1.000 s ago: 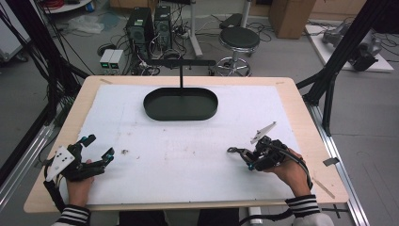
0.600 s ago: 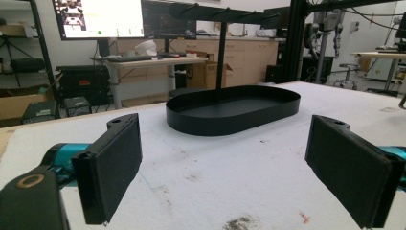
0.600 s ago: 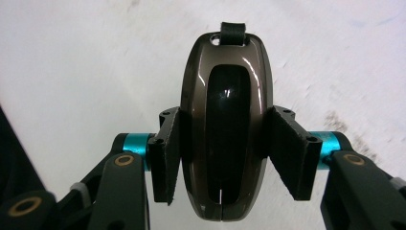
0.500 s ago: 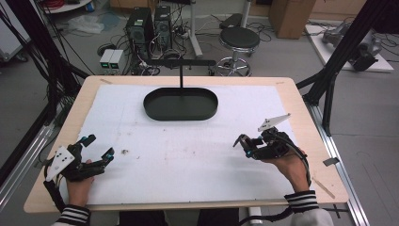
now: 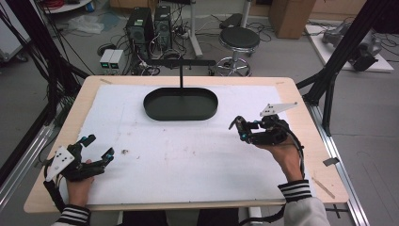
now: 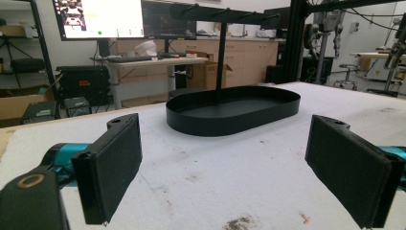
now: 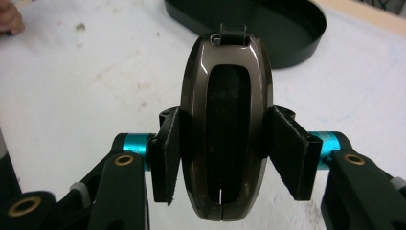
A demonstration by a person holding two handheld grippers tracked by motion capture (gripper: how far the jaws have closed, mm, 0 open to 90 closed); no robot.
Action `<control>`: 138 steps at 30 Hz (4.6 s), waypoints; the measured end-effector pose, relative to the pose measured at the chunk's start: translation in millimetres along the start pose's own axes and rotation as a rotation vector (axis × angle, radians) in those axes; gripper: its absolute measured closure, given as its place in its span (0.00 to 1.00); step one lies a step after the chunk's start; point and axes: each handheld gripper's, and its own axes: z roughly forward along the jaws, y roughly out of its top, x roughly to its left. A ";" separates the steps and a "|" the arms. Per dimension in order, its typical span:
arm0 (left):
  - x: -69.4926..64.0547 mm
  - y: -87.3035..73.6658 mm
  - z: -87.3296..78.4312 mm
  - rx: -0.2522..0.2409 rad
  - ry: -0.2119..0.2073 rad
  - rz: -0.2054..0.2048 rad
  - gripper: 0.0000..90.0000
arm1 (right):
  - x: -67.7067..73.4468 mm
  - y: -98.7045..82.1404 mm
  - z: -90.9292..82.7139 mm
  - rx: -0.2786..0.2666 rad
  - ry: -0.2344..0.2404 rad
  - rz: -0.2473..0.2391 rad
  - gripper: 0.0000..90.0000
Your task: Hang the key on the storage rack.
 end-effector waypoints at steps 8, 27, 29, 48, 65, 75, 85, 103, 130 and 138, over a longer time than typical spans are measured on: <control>-0.1 -0.1 -0.2 -0.002 0.000 0.000 0.14 | -2.8 25.7 7.9 -0.076 -0.027 0.005 0.54; 0.1 -0.2 -0.7 -0.007 0.000 -0.001 0.14 | -19.8 82.4 26.2 -0.128 -0.108 -0.024 0.54; 0.2 -0.2 -0.7 -0.006 0.000 -0.001 0.14 | -21.4 85.2 27.5 -0.132 -0.110 -0.028 0.54; 0.5 -0.1 -0.7 -0.004 0.000 -0.002 0.14 | -33.2 141.3 51.9 -0.119 -0.119 -0.045 0.53; 0.6 -0.1 -0.1 -0.003 0.000 -0.006 0.14 | -45.6 147.9 79.1 -0.084 -0.180 -0.014 0.53; 0.8 0.0 0.2 0.001 0.003 -0.009 0.14 | -47.6 153.1 86.0 -0.103 -0.201 -0.009 0.53; 1.0 0.0 0.3 0.001 0.004 -0.011 0.14 | -47.9 160.3 92.1 -0.109 -0.221 -0.011 0.53; 0.9 0.1 0.5 0.003 0.006 -0.010 0.14 | -61.2 157.1 95.8 -0.123 -0.236 0.024 0.53; 0.6 0.1 0.2 0.004 0.007 -0.008 0.14 | -81.5 142.4 96.9 -0.062 -0.271 0.065 0.53; 0.5 0.0 0.2 0.003 0.006 -0.005 0.14 | -82.3 139.1 96.6 -0.044 -0.271 0.065 0.53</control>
